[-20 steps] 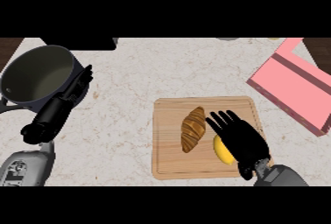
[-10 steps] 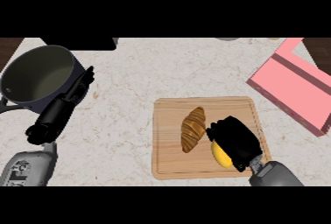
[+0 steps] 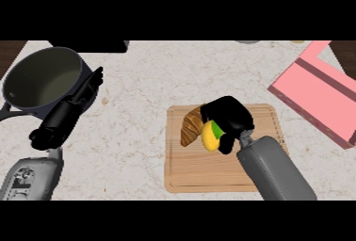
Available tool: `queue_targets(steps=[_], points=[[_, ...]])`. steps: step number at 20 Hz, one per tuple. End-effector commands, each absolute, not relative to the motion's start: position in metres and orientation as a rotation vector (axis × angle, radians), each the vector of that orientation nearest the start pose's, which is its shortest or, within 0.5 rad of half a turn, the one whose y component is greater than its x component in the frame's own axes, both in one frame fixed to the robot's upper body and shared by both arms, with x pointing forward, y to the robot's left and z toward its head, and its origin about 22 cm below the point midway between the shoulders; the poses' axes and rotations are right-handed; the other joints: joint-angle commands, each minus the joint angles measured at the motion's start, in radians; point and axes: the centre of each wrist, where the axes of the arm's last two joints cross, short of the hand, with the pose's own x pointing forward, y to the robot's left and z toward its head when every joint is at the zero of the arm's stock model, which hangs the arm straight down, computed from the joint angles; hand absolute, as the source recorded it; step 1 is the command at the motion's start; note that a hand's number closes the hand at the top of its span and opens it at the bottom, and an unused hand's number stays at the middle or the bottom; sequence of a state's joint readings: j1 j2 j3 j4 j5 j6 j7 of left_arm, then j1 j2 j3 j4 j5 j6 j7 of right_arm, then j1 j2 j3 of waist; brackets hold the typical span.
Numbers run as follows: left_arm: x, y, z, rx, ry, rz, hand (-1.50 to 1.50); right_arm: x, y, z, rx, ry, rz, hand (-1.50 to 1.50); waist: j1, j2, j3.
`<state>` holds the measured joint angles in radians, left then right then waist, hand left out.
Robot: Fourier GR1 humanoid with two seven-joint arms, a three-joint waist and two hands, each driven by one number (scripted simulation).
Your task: Pick the lemon from the cutting board and place it in the cardboard box
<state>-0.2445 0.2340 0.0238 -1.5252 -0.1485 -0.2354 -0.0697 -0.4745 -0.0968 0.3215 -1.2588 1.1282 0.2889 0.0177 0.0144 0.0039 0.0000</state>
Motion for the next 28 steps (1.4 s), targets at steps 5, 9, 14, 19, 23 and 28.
queue_targets(steps=[5, 9, 14, 19, 23, 28], points=[[0.292, 0.258, 0.056, 0.087, -1.749, -0.546, 0.00, 0.344, -0.130, 0.075, -0.776, -1.654, 1.455, 1.50, -0.013, -0.004, 0.000], [0.284, 0.279, 0.051, 0.118, -1.753, -0.509, 0.00, 0.324, -0.128, 0.127, -0.878, -1.733, 1.430, 1.50, -0.019, -0.008, 0.000], [0.292, 0.270, 0.062, 0.103, -1.743, -0.520, 0.00, 0.334, -0.150, 0.182, -1.014, -1.760, 1.095, 1.50, -0.022, -0.007, 0.000], [0.290, 0.256, 0.055, 0.091, -1.766, -0.531, 0.00, 0.345, -0.176, 0.200, -1.057, -1.697, 0.736, 1.50, -0.017, -0.003, 0.000], [0.284, 0.275, 0.072, 0.085, -1.754, -0.546, 0.00, 0.352, -0.209, 0.210, -1.139, -1.618, 0.627, 1.50, -0.007, -0.005, 0.000], [0.279, 0.270, 0.077, 0.090, -1.763, -0.552, 0.00, 0.379, -0.266, 0.239, -1.173, -1.559, 0.545, 1.50, -0.001, -0.004, 0.000]])
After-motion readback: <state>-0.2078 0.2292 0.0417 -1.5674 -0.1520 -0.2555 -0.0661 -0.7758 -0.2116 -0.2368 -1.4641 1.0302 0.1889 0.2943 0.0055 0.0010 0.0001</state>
